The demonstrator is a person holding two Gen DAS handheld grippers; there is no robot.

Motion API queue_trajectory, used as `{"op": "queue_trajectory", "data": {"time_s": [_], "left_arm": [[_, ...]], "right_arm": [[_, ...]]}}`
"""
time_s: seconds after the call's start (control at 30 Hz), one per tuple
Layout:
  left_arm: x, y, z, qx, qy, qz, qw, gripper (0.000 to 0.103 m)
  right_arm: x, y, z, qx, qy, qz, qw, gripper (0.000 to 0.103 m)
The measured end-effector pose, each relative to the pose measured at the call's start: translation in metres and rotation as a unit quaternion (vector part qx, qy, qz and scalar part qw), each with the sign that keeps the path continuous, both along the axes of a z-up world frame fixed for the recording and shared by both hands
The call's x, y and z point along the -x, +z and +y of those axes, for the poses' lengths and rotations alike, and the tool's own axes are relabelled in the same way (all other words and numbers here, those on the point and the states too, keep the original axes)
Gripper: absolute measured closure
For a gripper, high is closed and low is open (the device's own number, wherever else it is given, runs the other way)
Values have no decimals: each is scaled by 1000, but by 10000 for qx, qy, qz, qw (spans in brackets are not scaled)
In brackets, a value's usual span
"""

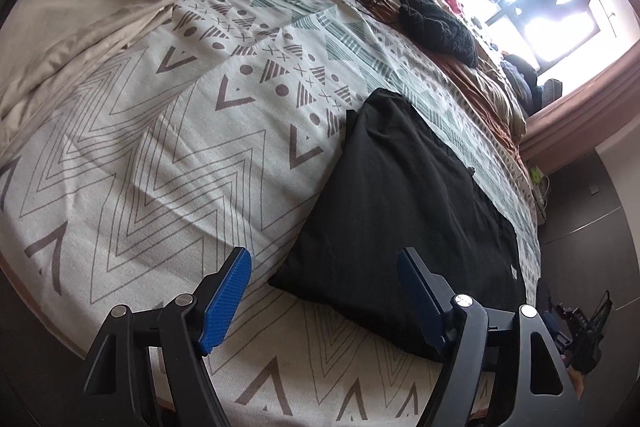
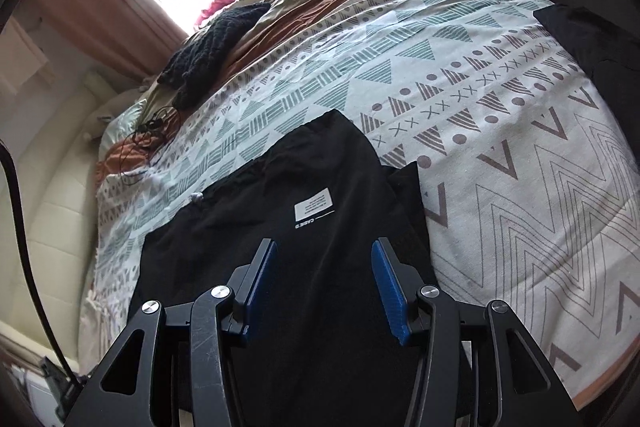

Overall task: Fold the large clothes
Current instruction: 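Open both tools and move them to the folded shirt's edge, then close both tools on the edge of the folded black shirt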

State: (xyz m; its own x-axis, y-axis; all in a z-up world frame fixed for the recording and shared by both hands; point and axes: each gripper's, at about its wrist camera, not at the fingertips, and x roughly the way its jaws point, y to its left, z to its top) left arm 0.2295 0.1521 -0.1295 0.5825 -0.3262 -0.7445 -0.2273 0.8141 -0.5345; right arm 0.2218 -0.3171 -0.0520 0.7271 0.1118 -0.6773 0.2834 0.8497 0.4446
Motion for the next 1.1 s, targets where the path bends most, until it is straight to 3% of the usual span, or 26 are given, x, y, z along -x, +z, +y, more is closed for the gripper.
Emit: {"op": "queue_trajectory", "data": {"time_s": [0.17,0.37,0.57,0.7,1.1], "left_arm": [[13,0,5,58,-31,-40,10000,27],[15,-9,9,148,-51,50,9999,27],[7,-25,3,355,-116,267,9989,34],[-1,-37,-1,498,-209,447,9975,40],[-20,-53,-15,837,-317,580,9943,41]], "right_arm": [[-1,16,34,181,181,-180,9995,53],[-12,15,79,238,520,-114,9983,53],[-20,13,124,406,890,-50,9952,53],[-21,5,147,501,1141,60,9922,53],[0,-49,188,821,1741,636,9792,53]]}}
